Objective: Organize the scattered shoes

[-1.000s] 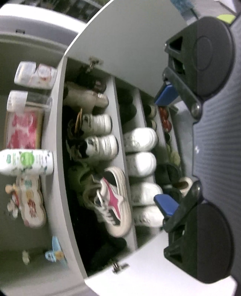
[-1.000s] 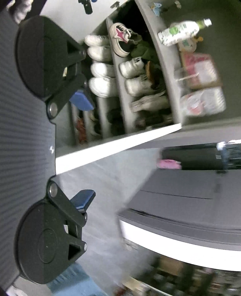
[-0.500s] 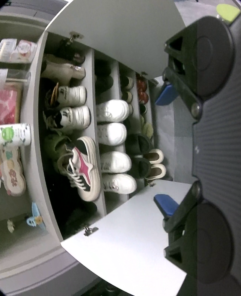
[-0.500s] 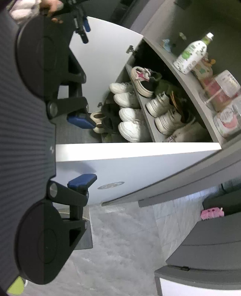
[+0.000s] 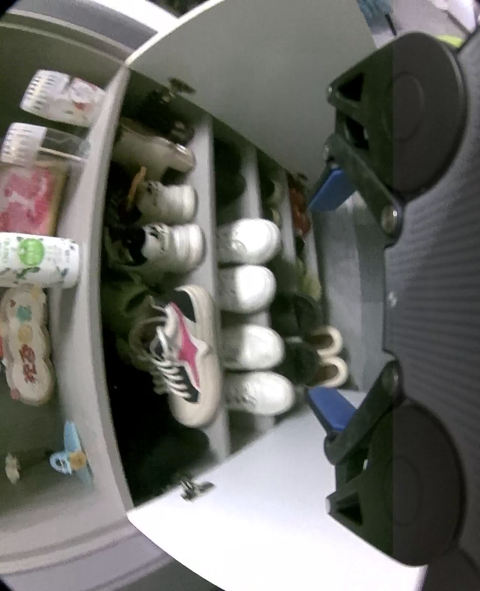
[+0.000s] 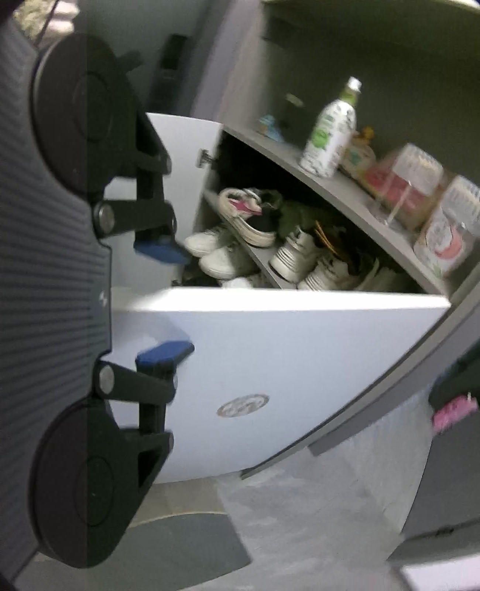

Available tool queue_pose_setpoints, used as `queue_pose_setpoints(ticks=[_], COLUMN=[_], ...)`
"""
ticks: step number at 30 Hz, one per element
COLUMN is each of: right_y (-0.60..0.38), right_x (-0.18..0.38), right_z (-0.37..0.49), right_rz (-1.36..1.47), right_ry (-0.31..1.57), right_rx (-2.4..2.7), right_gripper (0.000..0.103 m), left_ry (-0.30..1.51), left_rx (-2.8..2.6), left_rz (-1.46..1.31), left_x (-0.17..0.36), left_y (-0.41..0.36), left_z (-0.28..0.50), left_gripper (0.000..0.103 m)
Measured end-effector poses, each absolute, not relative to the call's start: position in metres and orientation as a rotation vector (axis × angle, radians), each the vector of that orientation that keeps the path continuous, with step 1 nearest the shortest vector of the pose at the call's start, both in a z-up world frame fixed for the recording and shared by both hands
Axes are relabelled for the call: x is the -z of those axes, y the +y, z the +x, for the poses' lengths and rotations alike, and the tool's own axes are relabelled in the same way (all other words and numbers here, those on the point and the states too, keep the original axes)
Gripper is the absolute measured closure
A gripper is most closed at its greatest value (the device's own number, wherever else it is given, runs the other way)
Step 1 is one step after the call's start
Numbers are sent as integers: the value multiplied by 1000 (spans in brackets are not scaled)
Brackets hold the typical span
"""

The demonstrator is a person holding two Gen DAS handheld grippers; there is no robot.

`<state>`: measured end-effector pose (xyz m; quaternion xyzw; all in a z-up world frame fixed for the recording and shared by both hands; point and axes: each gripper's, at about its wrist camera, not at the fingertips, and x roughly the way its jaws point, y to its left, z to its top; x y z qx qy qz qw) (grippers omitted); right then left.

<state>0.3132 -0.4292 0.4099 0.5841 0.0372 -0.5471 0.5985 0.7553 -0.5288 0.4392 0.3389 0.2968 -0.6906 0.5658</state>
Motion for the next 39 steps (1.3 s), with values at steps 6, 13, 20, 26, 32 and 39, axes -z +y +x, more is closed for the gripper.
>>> queue_pose_setpoints(ticks=[6, 13, 20, 26, 32, 39], right_y=[-454, -481, -538, -588, -622, -660], right_x=[-413, -394, -369, -363, -358, -353], right_z=[385, 439, 483, 491, 493, 500], right_rz=[1388, 1421, 1352, 1342, 1359, 1348], right_ry=[34, -159, -339, -357, -396, -431], right_rx=[1360, 1329, 1284, 1233, 1203, 1204], right_gripper=[73, 80, 81, 81, 80, 79], left_ry=[641, 705, 716, 718, 689, 742], left_rx=[1714, 1711, 1608, 1552, 1491, 1466], left_rz=[833, 821, 825, 817, 799, 806], left_x=[-464, -486, -489, -495, -504, -498], left_y=[-556, -574, -586, -593, -600, -598], left_z=[803, 853, 876, 882, 872, 860], left_gripper=[0, 0, 0, 0, 0, 0])
